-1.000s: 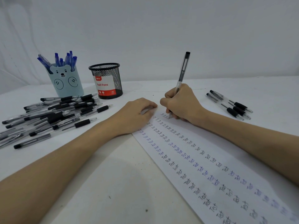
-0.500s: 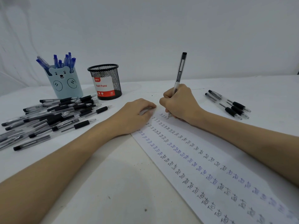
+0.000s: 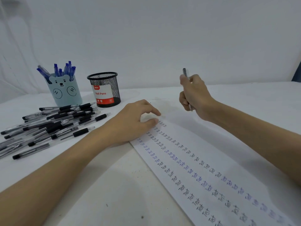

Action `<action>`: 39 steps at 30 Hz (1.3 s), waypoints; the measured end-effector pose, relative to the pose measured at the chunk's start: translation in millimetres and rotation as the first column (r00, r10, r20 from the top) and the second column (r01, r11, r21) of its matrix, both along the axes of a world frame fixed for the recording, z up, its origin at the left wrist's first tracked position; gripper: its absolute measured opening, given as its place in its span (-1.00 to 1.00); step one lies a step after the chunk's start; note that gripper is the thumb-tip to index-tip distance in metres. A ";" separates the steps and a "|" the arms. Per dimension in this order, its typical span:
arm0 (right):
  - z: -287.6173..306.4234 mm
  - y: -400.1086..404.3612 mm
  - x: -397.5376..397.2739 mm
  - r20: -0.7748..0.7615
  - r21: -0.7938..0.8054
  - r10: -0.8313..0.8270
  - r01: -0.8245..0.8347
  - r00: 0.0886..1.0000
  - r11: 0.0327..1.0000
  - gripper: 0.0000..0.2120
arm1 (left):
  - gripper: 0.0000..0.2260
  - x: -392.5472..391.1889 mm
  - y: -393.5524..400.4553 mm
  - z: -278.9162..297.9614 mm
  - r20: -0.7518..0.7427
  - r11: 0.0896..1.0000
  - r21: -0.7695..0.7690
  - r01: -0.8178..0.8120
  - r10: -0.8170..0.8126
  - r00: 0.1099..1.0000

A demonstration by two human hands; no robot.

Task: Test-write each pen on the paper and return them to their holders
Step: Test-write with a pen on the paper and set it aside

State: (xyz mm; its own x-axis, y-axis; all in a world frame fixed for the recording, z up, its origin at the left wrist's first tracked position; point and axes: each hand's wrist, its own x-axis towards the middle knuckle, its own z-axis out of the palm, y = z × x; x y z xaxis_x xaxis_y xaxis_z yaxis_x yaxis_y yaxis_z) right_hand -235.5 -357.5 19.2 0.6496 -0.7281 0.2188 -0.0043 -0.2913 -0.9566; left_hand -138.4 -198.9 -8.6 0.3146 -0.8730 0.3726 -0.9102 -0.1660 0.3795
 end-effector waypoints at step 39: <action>3.9 -65.0 -34.7 -0.616 -0.684 -0.436 -0.170 0.656 0.710 -0.86 | -0.40 -2.1 6.1 9.1 0.030 0.938 0.343 -0.038 0.030 0.999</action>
